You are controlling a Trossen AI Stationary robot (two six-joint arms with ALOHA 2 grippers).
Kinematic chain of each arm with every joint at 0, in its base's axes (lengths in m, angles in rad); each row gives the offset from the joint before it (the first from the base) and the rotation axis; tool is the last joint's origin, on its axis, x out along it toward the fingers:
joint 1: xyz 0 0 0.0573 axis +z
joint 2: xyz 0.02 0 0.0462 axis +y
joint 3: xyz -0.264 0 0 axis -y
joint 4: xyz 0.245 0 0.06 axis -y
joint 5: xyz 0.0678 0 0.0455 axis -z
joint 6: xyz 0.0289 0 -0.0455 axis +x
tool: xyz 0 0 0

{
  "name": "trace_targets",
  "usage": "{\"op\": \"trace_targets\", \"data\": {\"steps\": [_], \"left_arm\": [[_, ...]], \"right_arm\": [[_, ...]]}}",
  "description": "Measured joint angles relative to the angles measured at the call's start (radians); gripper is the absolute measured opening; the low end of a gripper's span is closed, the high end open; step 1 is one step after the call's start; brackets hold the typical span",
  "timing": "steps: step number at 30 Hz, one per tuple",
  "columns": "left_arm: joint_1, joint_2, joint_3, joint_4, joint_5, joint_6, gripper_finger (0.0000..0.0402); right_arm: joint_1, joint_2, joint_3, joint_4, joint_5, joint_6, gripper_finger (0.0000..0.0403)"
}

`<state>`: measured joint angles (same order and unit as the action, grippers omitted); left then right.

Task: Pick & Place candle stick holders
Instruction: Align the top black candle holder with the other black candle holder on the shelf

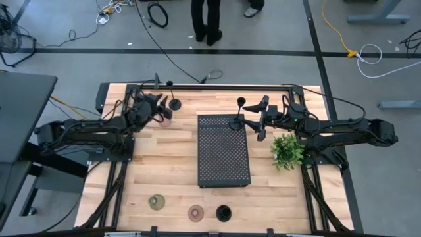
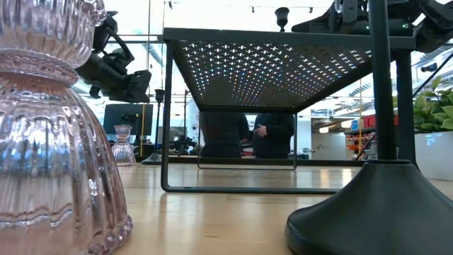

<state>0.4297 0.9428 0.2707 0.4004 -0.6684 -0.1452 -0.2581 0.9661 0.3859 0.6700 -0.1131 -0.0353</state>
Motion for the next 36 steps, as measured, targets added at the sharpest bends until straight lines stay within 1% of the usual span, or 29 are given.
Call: {"op": "trace_targets", "data": {"steps": [5,9,12,19,24,32,36], "left_arm": [[0.013,0.000,0.000,0.004,0.003,-0.026,0.0164],[0.013,0.010,0.000,0.048,0.018,-0.025,0.0173],[0.013,0.056,0.001,0.104,0.019,-0.024,0.0174],[0.036,0.209,0.001,0.264,0.009,0.008,0.0174],[0.070,0.298,0.002,0.383,0.055,0.011,0.0174],[0.113,0.396,0.003,0.488,0.098,0.011,0.0174],[0.131,0.438,0.034,0.510,0.109,0.011,0.0174]], "right_arm": [[0.000,0.000,0.000,0.012,0.000,0.000,0.0256],[0.000,0.000,0.000,0.016,0.000,0.000,0.0256],[0.000,0.000,0.000,0.027,0.000,0.000,0.0256],[0.000,0.000,0.000,0.033,-0.004,0.001,0.0256],[0.000,0.000,0.000,0.034,-0.008,0.000,0.0256],[0.000,0.000,0.000,0.042,-0.008,0.000,0.0256],[0.000,0.000,0.000,0.043,-0.008,0.001,0.0256]]}}
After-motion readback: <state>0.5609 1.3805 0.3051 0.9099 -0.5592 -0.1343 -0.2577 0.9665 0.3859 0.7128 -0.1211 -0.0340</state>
